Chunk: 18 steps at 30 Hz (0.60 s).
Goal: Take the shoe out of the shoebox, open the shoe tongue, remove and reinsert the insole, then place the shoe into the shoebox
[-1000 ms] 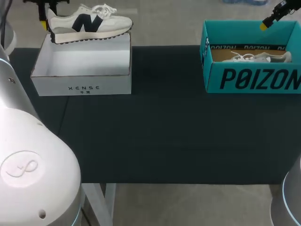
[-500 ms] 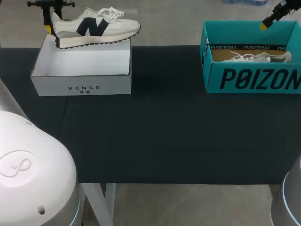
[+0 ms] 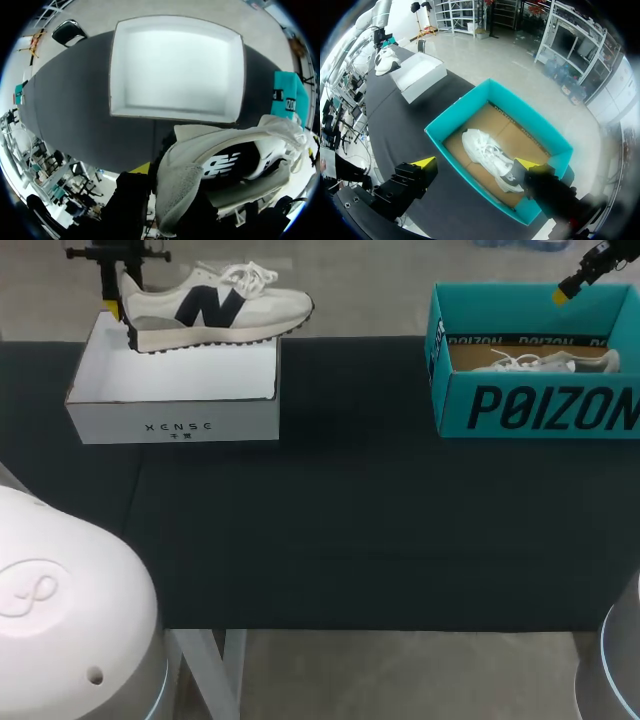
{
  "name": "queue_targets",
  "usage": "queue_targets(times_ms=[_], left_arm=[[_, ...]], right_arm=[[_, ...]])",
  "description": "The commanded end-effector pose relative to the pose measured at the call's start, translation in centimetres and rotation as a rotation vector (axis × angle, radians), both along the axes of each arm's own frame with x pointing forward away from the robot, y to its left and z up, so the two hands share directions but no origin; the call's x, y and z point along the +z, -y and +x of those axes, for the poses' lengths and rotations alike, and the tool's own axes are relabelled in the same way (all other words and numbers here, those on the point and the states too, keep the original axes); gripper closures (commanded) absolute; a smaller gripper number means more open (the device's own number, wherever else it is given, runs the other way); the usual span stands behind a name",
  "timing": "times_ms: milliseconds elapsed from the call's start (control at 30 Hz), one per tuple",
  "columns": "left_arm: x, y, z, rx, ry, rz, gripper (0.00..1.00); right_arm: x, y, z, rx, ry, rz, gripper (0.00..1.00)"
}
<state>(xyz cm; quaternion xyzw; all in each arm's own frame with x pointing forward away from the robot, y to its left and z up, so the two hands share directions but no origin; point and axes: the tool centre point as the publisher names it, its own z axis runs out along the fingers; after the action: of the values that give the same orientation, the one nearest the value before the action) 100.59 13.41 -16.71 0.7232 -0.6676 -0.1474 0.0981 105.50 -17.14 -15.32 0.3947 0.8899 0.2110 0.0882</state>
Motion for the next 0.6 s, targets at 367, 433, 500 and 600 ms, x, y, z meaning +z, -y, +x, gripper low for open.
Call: queue_targets(times_ms=[367,433,500,600], left_arm=[[-0.1,2.5,-4.8,-0.112,0.359,0.021,1.0],[-0.4,3.1,-5.4,-0.118,0.363,0.011,1.0],[-0.8,3.6,-6.2,-0.143,0.356,0.005,1.0],[-1.6,4.2,-7.0,-0.165,0.343,0.001,1.0]], right_arm=[[0.0,0.0,0.0,0.0,0.0,-0.001,0.0],[0.0,0.0,0.0,0.0,0.0,-0.001,0.0],[0.0,0.0,0.0,0.0,0.0,-0.001,0.0],[0.0,0.0,0.0,0.0,0.0,-0.001,0.0]])
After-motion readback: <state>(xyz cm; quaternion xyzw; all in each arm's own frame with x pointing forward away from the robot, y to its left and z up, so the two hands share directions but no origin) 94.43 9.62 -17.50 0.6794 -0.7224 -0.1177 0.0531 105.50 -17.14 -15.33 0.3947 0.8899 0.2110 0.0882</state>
